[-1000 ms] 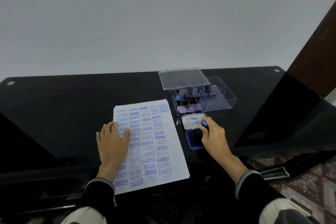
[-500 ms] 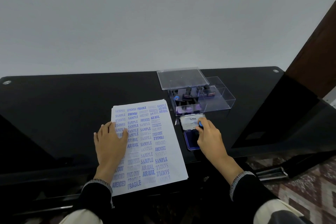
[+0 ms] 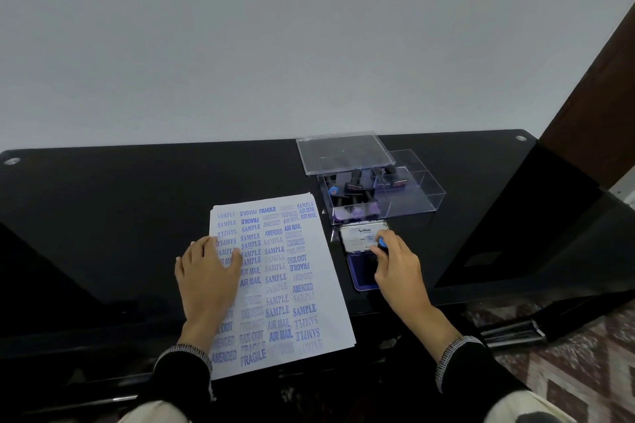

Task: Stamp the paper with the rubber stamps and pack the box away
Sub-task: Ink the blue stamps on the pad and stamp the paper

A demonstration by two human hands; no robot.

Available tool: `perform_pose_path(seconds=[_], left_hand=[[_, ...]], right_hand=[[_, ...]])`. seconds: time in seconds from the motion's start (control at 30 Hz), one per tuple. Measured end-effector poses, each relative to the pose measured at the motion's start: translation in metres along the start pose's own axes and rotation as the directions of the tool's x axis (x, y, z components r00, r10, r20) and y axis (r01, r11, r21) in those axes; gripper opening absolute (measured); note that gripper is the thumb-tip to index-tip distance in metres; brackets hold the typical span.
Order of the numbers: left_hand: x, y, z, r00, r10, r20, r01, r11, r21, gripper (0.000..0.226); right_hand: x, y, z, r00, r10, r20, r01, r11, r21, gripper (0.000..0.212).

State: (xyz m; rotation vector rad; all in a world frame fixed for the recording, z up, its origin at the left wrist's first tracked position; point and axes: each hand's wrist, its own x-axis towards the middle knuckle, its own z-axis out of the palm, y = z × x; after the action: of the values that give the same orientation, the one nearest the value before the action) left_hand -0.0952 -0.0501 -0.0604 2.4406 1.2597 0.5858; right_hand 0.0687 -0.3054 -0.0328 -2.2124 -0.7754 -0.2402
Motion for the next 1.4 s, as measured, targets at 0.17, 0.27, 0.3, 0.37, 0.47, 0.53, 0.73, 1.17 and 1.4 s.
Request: perform_pose_path(seconds=[0.17,0.27,0.3,0.37,0.47,0.53,0.73,1.17,1.4], left_hand=[[0.001,0.001,-0.001,1.000,-0.006,-0.001,0.006,1.000,-0.006,0.056],[0.000,0.001,-0.001,1.000,-0.009,0.002,0.009,1.000,-0.007,0.056],[0.000,0.001,-0.001,1.000,-0.009,0.002,0.009,1.000,-0.008,0.056],[0.000,0.001,-0.001,1.000,-0.009,-0.001,0.009,1.000,-0.012,0.057],[0.000,0.001,0.000,1.000,-0.008,-0.006,0.008,1.000,-0.012,0.056],[0.000,0.001,-0.001,1.000,-0.010,-0.008,0.010,1.000,-0.013,0.056],[0.000,0.001,0.000,1.000,-0.003,-0.008,0.002,1.000,-0.009,0.055],[-0.002,0.003,-0.002,1.000,-0.016,0.001,0.016,1.000,-0.020,0.056],[-0.001,0.002,-0.002,1.000,-0.019,0.002,0.019,1.000,-0.021,0.056]], right_hand=[[-0.001,-0.001,-0.001,1.000,-0.016,-0.005,0.016,1.000,-0.003,0.026],[-0.003,-0.001,0.001,0.999,-0.034,0.000,0.034,0.999,-0.032,0.030],[-0.002,-0.001,0.001,1.000,-0.031,0.000,0.031,0.999,-0.027,0.028],[0.000,-0.001,-0.001,1.000,-0.018,-0.014,0.018,1.000,0.000,0.023],[0.001,-0.001,-0.001,0.999,-0.018,-0.029,0.019,1.000,0.012,0.023],[-0.002,-0.001,0.001,0.999,-0.035,-0.022,0.034,0.999,-0.028,0.029],[0.001,0.000,-0.001,0.999,-0.023,-0.035,0.023,1.000,0.005,0.025],[-0.010,-0.002,-0.001,0.999,-0.016,-0.040,0.017,1.000,0.018,0.031],[0.006,0.000,-0.006,0.998,-0.010,0.066,0.008,0.999,0.035,0.019]])
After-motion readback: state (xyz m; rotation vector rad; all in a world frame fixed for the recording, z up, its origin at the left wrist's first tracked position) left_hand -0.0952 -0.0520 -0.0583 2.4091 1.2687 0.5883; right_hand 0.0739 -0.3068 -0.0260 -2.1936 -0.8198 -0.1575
